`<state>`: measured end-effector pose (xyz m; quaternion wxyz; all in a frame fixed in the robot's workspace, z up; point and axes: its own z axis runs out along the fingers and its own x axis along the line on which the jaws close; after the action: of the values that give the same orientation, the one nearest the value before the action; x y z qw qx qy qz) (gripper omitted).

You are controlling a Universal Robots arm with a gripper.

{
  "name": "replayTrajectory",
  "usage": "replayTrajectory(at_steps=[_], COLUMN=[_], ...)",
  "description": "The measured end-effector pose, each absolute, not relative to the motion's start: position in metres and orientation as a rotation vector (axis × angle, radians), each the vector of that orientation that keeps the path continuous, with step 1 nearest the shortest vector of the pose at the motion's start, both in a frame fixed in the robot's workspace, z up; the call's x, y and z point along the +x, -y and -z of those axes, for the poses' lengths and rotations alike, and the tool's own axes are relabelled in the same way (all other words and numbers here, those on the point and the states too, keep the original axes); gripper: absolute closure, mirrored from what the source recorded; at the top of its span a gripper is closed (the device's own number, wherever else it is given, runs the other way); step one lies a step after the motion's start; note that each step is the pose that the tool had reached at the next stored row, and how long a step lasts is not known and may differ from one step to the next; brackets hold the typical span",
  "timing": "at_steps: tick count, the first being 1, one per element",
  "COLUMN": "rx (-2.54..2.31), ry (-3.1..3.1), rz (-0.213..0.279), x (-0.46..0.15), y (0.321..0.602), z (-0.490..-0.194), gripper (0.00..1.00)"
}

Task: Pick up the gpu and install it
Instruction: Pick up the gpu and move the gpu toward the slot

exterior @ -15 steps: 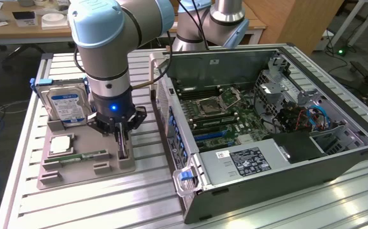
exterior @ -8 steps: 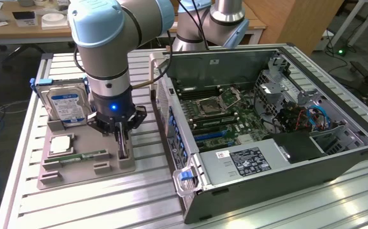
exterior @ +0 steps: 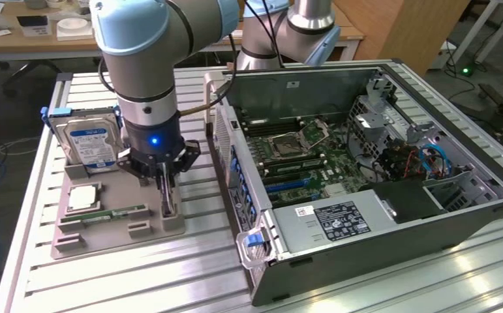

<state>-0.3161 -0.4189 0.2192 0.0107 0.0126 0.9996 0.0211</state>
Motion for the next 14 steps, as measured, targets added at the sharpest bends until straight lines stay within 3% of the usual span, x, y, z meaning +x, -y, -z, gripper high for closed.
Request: replayTrajectory(at_steps=[14], rx=[0.039], ry=[-3.119], rz=[-0.073], x=[-0.316], y=[0.419], z=[-0.242], gripper=[0.72])
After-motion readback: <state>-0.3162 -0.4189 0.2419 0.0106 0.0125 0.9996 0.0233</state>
